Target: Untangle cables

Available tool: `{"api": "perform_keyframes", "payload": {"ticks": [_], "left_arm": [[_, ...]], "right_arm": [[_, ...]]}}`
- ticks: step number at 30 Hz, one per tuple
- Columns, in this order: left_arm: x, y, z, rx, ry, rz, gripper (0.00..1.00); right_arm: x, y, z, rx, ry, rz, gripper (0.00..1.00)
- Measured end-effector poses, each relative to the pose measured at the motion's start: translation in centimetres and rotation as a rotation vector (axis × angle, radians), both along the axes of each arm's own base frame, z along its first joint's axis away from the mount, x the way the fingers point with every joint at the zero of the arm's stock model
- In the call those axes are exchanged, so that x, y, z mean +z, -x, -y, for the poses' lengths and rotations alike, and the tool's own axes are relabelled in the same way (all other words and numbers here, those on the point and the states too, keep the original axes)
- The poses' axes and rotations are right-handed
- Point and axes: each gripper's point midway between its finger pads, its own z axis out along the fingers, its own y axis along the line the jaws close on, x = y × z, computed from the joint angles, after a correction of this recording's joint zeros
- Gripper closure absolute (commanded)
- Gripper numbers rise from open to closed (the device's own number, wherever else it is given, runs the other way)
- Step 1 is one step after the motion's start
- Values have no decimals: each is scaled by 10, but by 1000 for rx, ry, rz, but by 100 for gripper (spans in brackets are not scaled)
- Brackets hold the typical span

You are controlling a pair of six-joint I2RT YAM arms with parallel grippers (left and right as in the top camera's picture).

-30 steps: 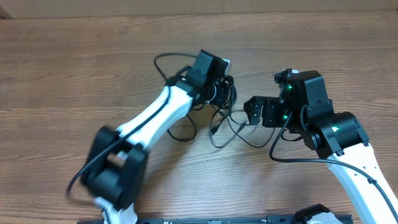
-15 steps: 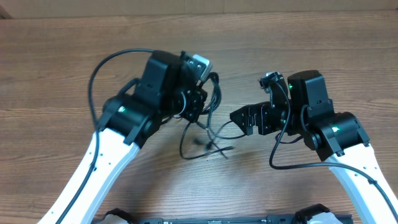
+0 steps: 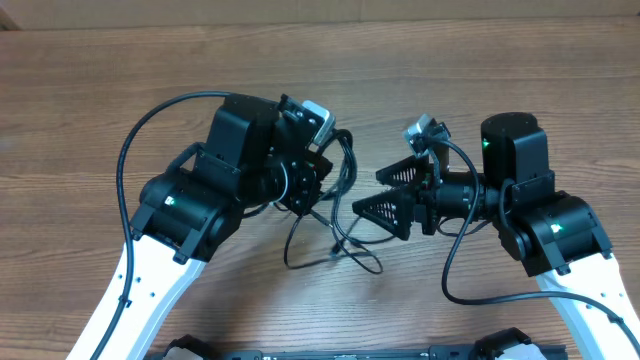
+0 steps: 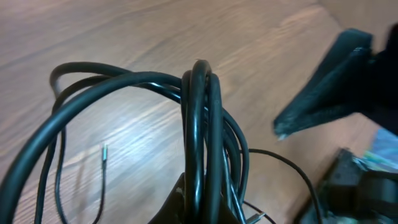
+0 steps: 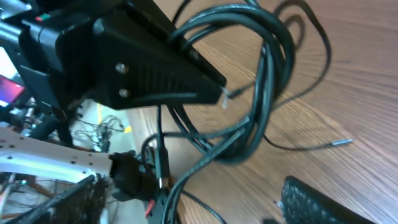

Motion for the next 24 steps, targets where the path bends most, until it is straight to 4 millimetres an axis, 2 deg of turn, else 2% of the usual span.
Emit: {"api": "perform_keyframes", "payload": {"ticks": [4, 18, 24], "left_arm": [[4, 8, 8, -51, 44, -21, 96], [12, 22, 21, -135, 117, -55, 96], [10, 19, 18, -118, 103, -46, 96]], "right_arm": [[3, 3, -2, 19, -16, 1, 26], [6, 6, -4, 42, -35, 4, 25], [8, 9, -5, 60, -49, 0, 31]]}}
